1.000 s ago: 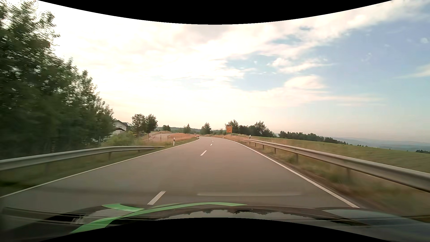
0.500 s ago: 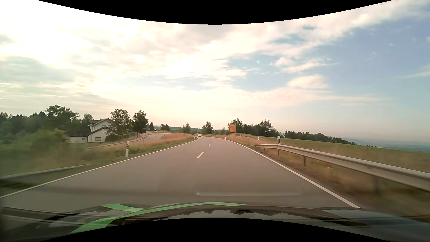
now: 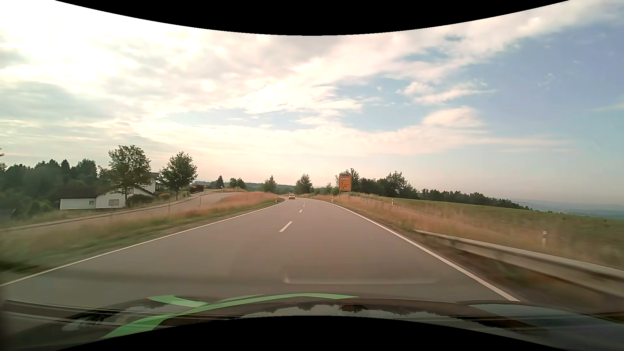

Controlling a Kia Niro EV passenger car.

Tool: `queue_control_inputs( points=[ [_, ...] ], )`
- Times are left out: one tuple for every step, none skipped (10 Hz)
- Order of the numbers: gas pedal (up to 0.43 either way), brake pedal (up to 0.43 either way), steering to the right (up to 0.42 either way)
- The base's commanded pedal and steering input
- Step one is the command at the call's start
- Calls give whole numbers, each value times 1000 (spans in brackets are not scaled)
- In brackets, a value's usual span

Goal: Follow the waypoints while adhering to traffic rules and regulations

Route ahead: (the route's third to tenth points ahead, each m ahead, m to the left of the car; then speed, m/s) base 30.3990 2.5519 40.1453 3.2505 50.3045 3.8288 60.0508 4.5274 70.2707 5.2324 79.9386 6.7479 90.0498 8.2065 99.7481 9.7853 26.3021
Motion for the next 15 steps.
queue_control_inputs(
  points=[
    [240,0,-9],
    [240,0,-9],
    [228,0,-9],
    [228,0,-9],
    [228,0,-9],
    [228,0,-9],
    [240,0,-10],
    [240,0,-11],
    [240,0,-11],
    [240,0,-12],
    [240,0,-12],
    [240,0,-12],
    [240,0,-12],
    [240,0,-13],
    [248,0,-14]
  ],
)
